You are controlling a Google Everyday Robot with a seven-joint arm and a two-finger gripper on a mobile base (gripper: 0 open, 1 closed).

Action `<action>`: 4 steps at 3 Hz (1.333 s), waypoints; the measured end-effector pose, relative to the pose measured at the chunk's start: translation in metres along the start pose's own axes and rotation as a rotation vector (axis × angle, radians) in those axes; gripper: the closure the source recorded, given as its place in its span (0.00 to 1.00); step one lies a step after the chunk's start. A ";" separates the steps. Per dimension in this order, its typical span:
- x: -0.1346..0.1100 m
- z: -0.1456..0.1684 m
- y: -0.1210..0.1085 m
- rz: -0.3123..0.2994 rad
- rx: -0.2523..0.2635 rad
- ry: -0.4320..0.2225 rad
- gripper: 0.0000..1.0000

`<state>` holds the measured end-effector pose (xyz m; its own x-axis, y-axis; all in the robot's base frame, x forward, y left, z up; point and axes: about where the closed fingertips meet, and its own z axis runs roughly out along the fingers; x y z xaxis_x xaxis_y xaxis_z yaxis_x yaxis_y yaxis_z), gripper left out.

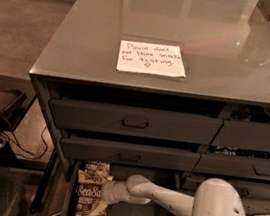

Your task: Pick brown chip bag from bottom drawer and place on counter

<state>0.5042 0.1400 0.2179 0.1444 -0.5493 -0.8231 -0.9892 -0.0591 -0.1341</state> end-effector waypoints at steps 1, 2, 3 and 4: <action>0.004 0.017 -0.012 -0.048 0.024 -0.036 0.00; 0.016 0.032 -0.018 -0.102 0.025 -0.018 0.00; 0.030 0.045 -0.019 -0.142 0.002 0.051 0.00; 0.044 0.055 -0.018 -0.181 -0.032 0.166 0.00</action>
Offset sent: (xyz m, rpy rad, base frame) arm 0.0325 0.0218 -0.0496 -0.0120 -0.1553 0.0668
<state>0.5296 0.1627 0.1534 0.3158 -0.6564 -0.6851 -0.9483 -0.1941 -0.2512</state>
